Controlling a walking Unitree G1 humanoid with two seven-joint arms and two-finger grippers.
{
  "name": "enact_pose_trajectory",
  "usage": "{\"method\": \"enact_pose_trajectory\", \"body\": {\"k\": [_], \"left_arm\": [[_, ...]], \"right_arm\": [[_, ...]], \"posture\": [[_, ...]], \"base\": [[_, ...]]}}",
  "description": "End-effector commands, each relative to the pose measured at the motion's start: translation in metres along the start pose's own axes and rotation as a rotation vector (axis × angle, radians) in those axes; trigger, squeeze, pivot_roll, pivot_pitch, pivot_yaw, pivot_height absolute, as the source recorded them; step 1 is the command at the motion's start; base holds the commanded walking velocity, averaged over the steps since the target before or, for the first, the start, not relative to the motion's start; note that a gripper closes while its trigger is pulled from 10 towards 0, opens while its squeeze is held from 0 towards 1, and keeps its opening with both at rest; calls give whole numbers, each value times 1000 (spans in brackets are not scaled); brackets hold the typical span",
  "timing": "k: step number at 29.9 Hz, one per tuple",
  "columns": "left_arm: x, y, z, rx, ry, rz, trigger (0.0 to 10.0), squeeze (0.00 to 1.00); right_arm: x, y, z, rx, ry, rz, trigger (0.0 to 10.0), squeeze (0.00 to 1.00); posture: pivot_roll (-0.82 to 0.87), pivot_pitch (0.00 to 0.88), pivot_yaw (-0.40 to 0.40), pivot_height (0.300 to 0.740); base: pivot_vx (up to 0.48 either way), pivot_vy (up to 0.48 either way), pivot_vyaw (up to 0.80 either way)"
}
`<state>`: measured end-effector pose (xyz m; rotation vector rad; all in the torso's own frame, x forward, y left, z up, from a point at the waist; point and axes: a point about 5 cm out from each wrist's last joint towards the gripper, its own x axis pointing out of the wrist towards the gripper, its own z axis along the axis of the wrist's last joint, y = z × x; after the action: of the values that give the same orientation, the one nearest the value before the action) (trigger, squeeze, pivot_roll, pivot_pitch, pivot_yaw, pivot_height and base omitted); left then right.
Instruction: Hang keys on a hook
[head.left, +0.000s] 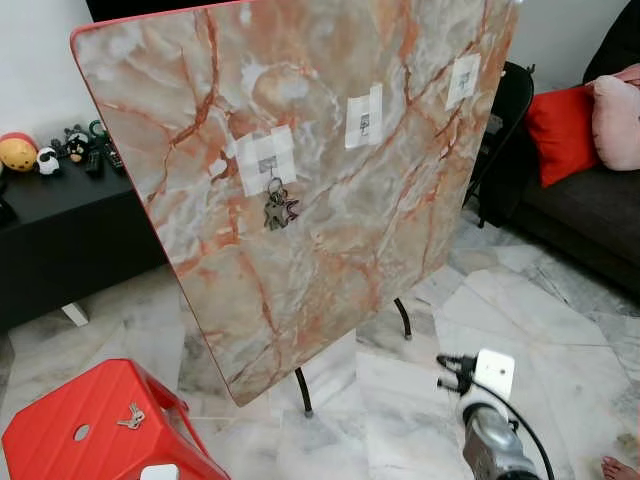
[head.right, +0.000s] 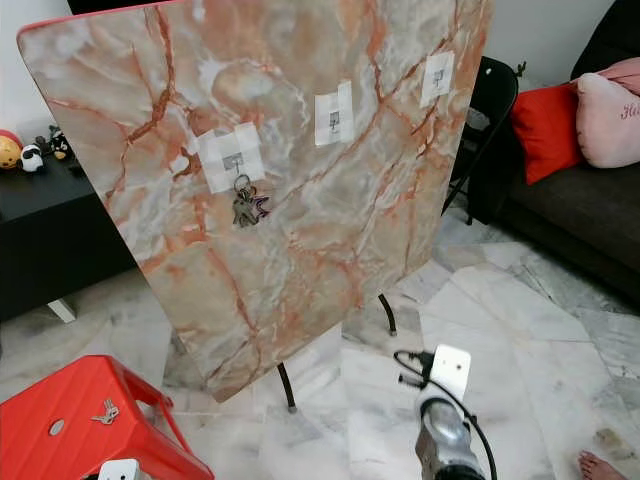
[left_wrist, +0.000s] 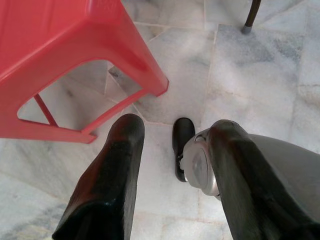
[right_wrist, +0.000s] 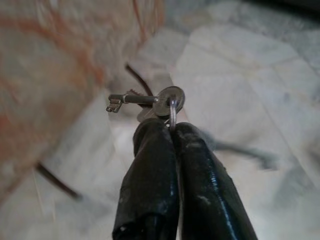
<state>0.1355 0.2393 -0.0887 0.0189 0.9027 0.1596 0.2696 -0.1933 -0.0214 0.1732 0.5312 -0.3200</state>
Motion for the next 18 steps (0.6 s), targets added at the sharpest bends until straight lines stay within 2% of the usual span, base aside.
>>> {"method": "enact_pose_trajectory", "body": {"k": [1,5,13,18], "left_arm": [[-1,0,-5,7,20,0,10000,0],[-2,0,-6,5,22,-3,10000,0],[-2,-2,-6,-5,23,-11,10000,0],[-2,-2,-7,-10,23,-11,10000,0]], "right_arm": [[1,5,9,26,-50,7,10000,0],[0,14,16,36,-103,23,10000,0],[-1,17,18,46,-124,23,10000,0],[-1,21,18,0,-132,48,10000,0]], "posture": [[40,0,-22,728],[39,0,-22,728],[39,0,-25,728],[40,0,-28,728]], "base": [[0,0,0],[0,0,0],[0,0,0],[0,0,0]]}}
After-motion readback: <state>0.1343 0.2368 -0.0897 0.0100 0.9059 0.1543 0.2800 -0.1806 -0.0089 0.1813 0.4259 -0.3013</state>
